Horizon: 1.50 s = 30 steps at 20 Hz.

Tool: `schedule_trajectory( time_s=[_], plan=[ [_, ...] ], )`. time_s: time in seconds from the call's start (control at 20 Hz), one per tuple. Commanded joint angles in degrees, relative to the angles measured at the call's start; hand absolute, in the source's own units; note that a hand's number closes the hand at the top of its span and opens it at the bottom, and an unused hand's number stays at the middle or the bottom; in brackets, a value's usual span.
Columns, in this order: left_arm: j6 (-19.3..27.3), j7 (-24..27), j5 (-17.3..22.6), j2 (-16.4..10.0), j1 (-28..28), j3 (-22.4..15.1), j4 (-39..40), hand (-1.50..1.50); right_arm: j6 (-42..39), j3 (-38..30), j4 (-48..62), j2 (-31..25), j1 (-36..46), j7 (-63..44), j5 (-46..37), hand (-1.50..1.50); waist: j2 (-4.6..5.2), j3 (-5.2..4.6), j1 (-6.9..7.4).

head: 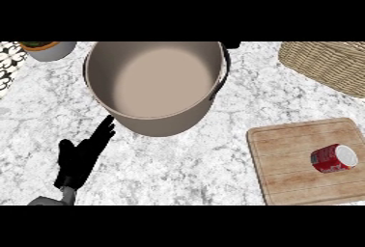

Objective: Pick the can from the cutting board and place it in the pot

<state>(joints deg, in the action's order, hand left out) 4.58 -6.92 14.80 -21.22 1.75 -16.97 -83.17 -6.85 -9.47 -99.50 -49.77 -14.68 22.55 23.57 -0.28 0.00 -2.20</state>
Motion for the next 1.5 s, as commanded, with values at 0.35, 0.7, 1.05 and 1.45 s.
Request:
schedule_trajectory(
  time_s=[0.35,0.7,1.05,1.45],
  plan=[
    [-1.4,0.9,-2.6,3.7,3.2,-0.3,4.5,0.0,-8.1,0.3,-0.6,-5.0,-0.1,-22.0,6.5,-1.5,0.37,-0.05,1.99],
    [-2.7,1.1,-3.1,4.3,3.3,-0.6,3.7,0.0,-14.8,11.9,9.4,-5.4,6.2,-19.8,-8.4,-1.5,0.51,0.04,2.97],
    [-3.2,-0.3,-5.3,6.3,5.0,1.7,5.6,0.0,-14.7,11.1,21.1,3.2,10.2,-10.5,-19.0,-1.5,0.32,0.02,2.21],
    [-5.7,-0.8,-6.0,7.0,2.3,4.0,2.5,0.0,-21.4,6.5,37.3,5.3,16.8,-0.5,-23.0,-1.5,0.31,0.02,2.42]
  ],
)
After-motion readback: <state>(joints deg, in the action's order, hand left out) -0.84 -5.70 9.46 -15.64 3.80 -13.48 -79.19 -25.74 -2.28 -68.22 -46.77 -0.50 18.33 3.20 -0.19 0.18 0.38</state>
